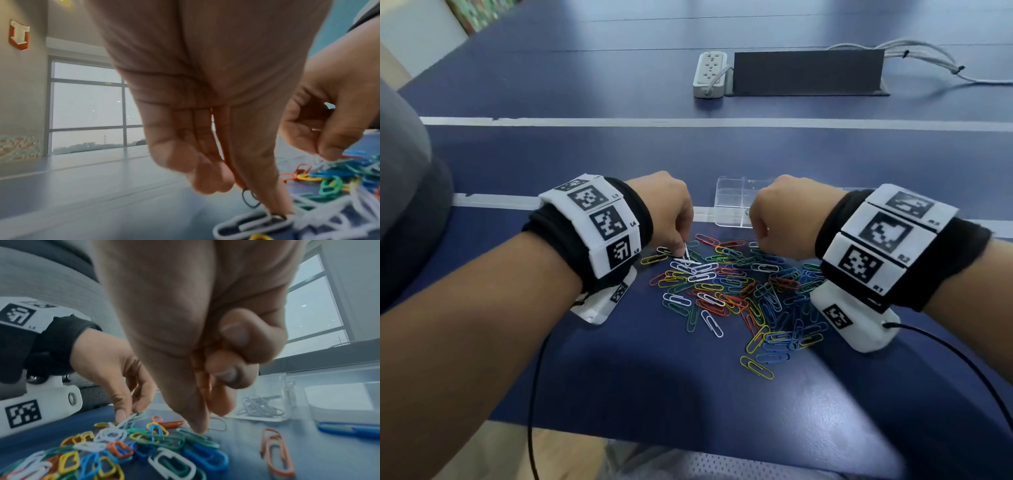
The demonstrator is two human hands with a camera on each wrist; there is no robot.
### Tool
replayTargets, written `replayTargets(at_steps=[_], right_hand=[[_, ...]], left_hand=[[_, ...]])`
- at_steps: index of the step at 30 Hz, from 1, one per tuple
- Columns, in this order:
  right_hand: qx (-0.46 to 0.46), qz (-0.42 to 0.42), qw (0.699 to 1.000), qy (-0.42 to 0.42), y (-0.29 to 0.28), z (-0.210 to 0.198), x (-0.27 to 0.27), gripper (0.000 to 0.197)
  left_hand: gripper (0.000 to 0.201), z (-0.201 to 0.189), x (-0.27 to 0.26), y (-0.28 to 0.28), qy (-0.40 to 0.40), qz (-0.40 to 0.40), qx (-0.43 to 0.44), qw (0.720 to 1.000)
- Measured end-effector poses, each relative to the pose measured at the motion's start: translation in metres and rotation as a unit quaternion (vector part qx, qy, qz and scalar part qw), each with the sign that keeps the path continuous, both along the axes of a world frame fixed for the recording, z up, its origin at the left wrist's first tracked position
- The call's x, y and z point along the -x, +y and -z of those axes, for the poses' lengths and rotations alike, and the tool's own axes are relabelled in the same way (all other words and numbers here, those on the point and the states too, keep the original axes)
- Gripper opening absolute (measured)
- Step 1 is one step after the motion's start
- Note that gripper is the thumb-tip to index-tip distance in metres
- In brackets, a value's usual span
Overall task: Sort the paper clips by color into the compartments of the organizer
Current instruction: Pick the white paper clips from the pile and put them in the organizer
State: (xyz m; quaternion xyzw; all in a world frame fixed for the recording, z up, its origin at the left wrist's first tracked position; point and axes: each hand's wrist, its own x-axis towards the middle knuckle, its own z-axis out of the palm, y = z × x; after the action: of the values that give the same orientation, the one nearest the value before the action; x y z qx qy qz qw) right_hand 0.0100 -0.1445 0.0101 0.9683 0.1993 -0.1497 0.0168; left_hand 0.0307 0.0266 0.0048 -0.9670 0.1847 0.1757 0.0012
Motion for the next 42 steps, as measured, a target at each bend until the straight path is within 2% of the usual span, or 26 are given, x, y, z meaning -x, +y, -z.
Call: replayTargets(at_steps=[8, 9, 12, 14, 18, 20, 25, 30, 37, 42], right_hand=[[-0.117, 0.003, 0.993, 0.023, -0.009, -0.012, 0.006, 0.007], [-0.119, -0.002, 0.992, 0.029, -0.010, -0.013, 0.008, 0.006], [-0.101, -0.025, 0.994, 0.039, -0.012, -0.010, 0.014, 0.023], [-0.080, -0.044, 0.995, 0.032, -0.013, -0.009, 0.018, 0.028], [-0.011, -0.045, 0.999, 0.009, -0.010, -0.005, 0.022, 0.019], [-0.007, -0.035, 0.999, 0.017, -0.008, -0.003, 0.021, 0.015], [-0.035, -0.036, 0.999, 0.019, -0.010, -0.001, 0.019, 0.018], [-0.075, -0.015, 0.997, 0.008, -0.012, -0.006, 0.020, 0.016], [-0.114, 0.016, 0.993, 0.009, -0.005, -0.007, 0.018, 0.012], [-0.132, -0.001, 0.991, 0.006, 0.005, -0.006, 0.013, 0.018]], left_hand=[[0.013, -0.003, 0.003, 0.005, 0.006, -0.026, 0.078, 0.997], [0.013, -0.003, 0.003, 0.005, 0.011, -0.028, 0.092, 0.995], [0.020, -0.001, 0.005, 0.005, 0.023, -0.031, 0.119, 0.992], [0.024, 0.001, 0.005, 0.005, 0.018, -0.025, 0.115, 0.993], [0.027, 0.003, 0.003, 0.004, -0.005, 0.006, 0.078, 0.997], [0.024, 0.003, 0.003, 0.002, -0.005, 0.031, 0.055, 0.998], [0.011, 0.004, 0.004, -0.003, -0.012, 0.062, 0.033, 0.997], [0.009, 0.005, 0.006, -0.001, -0.015, 0.073, 0.035, 0.997], [0.003, -0.002, 0.011, 0.001, -0.019, 0.032, 0.119, 0.992], [0.010, 0.000, 0.008, 0.004, -0.009, 0.017, 0.141, 0.990]])
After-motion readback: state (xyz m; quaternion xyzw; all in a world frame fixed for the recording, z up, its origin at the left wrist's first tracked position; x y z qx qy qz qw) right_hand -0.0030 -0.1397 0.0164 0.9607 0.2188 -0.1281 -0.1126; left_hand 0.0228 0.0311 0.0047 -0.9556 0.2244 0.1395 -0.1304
